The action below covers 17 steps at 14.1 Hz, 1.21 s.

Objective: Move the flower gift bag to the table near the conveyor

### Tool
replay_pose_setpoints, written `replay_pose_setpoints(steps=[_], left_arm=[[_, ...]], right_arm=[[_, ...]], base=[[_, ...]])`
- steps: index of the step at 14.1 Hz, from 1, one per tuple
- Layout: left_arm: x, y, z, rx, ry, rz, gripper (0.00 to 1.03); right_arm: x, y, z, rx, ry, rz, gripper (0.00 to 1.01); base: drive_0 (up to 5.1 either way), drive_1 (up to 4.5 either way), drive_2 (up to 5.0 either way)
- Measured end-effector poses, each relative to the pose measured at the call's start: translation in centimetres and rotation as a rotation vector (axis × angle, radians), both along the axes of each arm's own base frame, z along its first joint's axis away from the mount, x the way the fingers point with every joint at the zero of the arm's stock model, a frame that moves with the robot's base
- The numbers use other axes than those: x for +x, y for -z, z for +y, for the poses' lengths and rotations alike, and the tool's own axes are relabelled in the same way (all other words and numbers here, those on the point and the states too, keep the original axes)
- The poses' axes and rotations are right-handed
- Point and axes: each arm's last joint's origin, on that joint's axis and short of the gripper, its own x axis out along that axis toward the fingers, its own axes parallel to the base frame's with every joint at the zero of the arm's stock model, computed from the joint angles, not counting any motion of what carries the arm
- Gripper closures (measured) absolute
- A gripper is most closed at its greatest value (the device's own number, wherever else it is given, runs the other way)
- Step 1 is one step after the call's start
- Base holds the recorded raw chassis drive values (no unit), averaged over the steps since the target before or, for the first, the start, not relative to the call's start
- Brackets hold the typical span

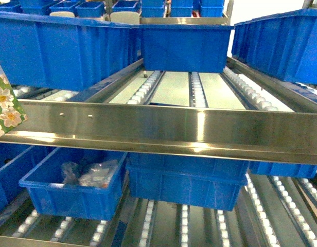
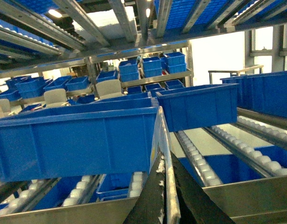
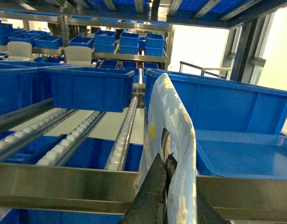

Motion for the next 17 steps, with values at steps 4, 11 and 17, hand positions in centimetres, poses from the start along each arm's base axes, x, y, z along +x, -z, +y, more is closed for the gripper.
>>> replay_pose_setpoints(steps=[4,11,17], left_arm=[[-0.01,-0.04,0.0,0.0,0.0,-0.004,1.01],[0.0,0.0,0.0,0.0,0.0,0.0,1.01],[0.0,-0.01,0.0,0.0,0.0,-0.001,1.01]], right_arm=[[0.0,0.0,0.0,0.0,0.0,0.0,0.99],[0.0,0.0,0.01,0.0,0.0,0.0,0.99],[0.0,0.0,0.01,0.0,0.0,0.0,0.99]], base=[[-4.8,1.35,3.5],[-4.9,1.29,3.4],[-4.8,1.39,3.5]])
